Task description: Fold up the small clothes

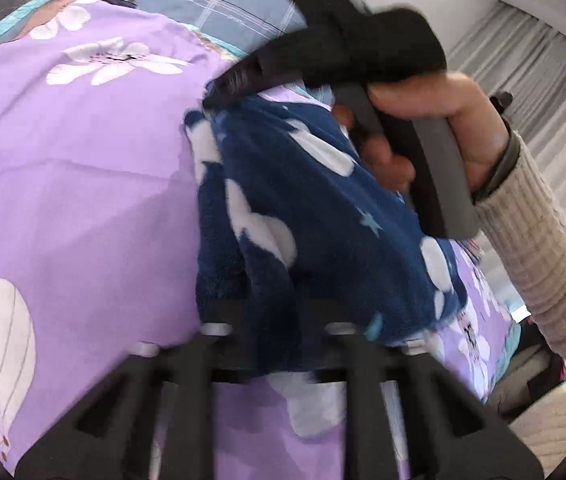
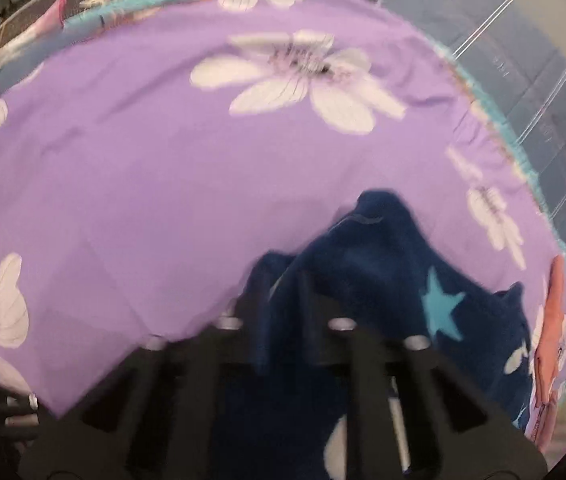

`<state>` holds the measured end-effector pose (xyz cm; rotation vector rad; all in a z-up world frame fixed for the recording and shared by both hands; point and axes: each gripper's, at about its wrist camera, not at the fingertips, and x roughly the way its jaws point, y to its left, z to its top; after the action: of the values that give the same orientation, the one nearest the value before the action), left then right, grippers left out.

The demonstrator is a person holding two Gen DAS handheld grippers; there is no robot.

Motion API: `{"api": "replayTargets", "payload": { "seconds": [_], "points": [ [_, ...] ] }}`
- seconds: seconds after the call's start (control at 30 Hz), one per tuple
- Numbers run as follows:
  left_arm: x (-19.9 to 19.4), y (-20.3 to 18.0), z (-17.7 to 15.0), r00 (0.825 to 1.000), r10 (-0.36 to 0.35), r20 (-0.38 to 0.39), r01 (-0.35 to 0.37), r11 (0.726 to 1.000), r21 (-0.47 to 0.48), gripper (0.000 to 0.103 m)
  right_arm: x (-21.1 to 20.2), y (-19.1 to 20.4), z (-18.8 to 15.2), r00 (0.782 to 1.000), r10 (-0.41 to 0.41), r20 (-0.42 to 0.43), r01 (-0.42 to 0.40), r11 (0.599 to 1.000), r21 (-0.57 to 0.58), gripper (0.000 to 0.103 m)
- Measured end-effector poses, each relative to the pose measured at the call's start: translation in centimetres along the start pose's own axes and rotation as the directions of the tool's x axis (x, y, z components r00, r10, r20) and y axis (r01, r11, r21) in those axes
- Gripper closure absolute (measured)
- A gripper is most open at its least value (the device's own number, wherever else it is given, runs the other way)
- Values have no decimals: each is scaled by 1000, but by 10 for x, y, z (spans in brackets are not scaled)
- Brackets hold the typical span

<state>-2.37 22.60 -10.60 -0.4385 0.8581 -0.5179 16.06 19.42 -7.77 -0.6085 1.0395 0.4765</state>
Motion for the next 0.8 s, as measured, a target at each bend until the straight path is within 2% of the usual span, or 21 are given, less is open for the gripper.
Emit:
{"api": "replayTargets", "payload": {
  "seconds": [0.1, 0.17, 0.23, 0.27, 0.33, 0.4, 0.47, 0.57, 0.67, 0.73, 0.8],
  "points": [
    [-4, -1, -11, 999, 25, -25, -25, 1000, -3, 94, -14, -14, 2, 996, 48, 74, -53, 996, 66, 103],
    [-5, 1, -19, 999, 30, -28, -30, 999, -16, 94, -2, -21, 2, 998, 2, 63, -6, 998, 60, 103],
    [-7, 4, -24, 1000, 19, -14, -20, 999, -35, 94, 4, -32, 0, 995, 80, 58, -86, 991, 105, 103],
    [-8, 4, -24, 1000, 19, -12, -19, 999, -39, 94, 1, -40, -3, 988, 130, 83, -141, 979, 145, 103],
    [-8, 1, -24, 999, 30, -14, -30, 999, -29, 94, -9, -52, -6, 979, 167, 115, -186, 964, 191, 103],
    [-7, -3, -24, 999, 48, -22, -48, 999, -3, 94, -28, -64, -10, 974, 157, 161, -190, 958, 213, 97],
    [-6, -7, -23, 998, 60, -24, -59, 998, 12, 94, -43, -75, -15, 970, 144, 194, -185, 959, 215, 97],
    [-6, -5, -24, 998, 61, -21, -60, 998, 11, 94, -39, -81, -24, 977, 150, 154, -183, 957, 226, 96],
    [-8, 0, -26, 998, 65, -18, -64, 998, 9, 94, 19, -70, -37, 979, 203, 2, -197, 948, 252, 94],
    [-8, -6, -27, 995, 98, -15, -98, 994, 41, 94, 26, -61, -38, 982, 157, 102, -176, 961, 215, 94],
    [-6, -10, -28, 992, 126, -16, -124, 990, 67, 94, 25, -60, -32, 984, 146, 103, -166, 960, 224, 95]
  ]
}}
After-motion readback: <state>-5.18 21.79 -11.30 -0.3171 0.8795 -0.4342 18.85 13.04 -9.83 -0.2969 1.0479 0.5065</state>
